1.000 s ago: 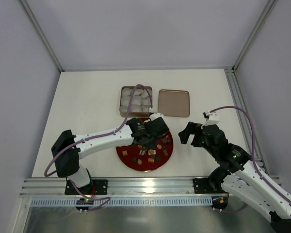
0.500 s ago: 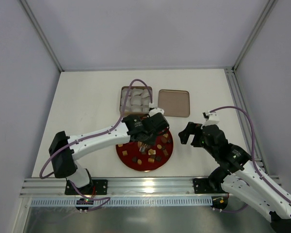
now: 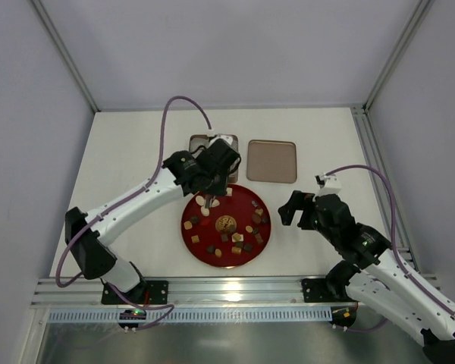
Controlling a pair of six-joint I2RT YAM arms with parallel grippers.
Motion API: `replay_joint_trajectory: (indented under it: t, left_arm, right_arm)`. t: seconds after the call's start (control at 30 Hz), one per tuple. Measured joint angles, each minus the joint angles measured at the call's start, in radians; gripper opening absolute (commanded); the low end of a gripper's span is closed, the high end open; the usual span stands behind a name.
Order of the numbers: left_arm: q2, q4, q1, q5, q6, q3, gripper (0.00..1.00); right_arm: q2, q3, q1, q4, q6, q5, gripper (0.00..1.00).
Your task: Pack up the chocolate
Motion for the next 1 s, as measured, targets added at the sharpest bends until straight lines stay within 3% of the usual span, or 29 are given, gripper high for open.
replay_joint_trajectory:
  t: [0.23,0.4,0.67,1.0]
  left_arm:
    - [0.023,0.006,0.261,0.016,0.086,0.089,0.25]
    - [0.124,0.05,0.367,0.015,0.134,0.14,0.22]
    - [0.319,0.079,0.438,0.021,0.171,0.216,0.22]
    - [0.362,0.078,0.444,0.026,0.185,0.302,0.22]
  right_arm:
    - [0.066,0.007,0.0,0.002,-0.008,-0.02,1.0]
    - [0.097,0.018,0.0,0.006,-0.011,-0.042,1.0]
    - [0.112,0.022,0.0,0.005,-0.011,-0.064,1.0]
    - [0.112,0.023,0.0,0.006,-0.011,-0.077,1.0]
